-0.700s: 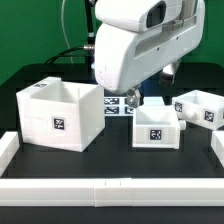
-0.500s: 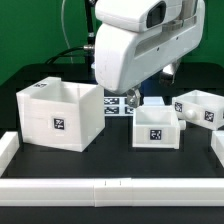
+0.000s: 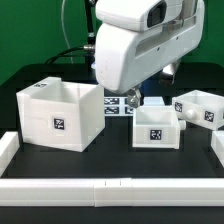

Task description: Assemble drawer

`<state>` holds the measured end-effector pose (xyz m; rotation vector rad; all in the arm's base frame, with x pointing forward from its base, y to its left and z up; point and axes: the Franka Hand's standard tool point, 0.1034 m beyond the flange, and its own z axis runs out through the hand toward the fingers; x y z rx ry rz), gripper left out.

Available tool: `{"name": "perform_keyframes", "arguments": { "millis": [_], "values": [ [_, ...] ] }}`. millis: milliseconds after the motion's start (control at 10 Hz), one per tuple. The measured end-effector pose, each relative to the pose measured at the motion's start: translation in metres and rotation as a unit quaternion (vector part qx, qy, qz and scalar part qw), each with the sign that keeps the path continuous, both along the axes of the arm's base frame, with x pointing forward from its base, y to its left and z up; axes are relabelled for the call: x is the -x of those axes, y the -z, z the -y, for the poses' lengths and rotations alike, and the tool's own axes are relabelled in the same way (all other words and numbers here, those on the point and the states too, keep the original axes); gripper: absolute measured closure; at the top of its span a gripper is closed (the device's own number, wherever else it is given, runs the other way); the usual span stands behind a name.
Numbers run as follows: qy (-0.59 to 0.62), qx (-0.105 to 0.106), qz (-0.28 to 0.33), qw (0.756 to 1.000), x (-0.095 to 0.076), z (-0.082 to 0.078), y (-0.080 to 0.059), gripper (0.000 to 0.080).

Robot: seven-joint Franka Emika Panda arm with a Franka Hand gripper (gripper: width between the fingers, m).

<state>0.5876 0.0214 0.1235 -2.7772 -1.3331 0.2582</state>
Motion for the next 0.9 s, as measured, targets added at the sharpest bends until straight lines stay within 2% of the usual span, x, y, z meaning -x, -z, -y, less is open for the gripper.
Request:
{"name": "perform_keyframes", "arguments": {
  "millis": [200, 300, 400, 800, 900],
  "values": [
    [-0.035, -0.007, 0.023, 0.999, 0.012, -0.01, -0.003, 0.0149],
    [-0.07, -0.012, 0.054, 0.996, 0.017, -0.017, 0.0, 0.0149],
    [-0.073, -0.013, 0.055, 0.996, 0.026, -0.017, 0.004, 0.0149],
    [-0.079, -0.014, 0.057, 0.995, 0.024, -0.016, 0.005, 0.0149],
    [-0.109, -0.021, 0.08, 0.991, 0.029, -0.014, 0.013, 0.0149]
  ]
}}
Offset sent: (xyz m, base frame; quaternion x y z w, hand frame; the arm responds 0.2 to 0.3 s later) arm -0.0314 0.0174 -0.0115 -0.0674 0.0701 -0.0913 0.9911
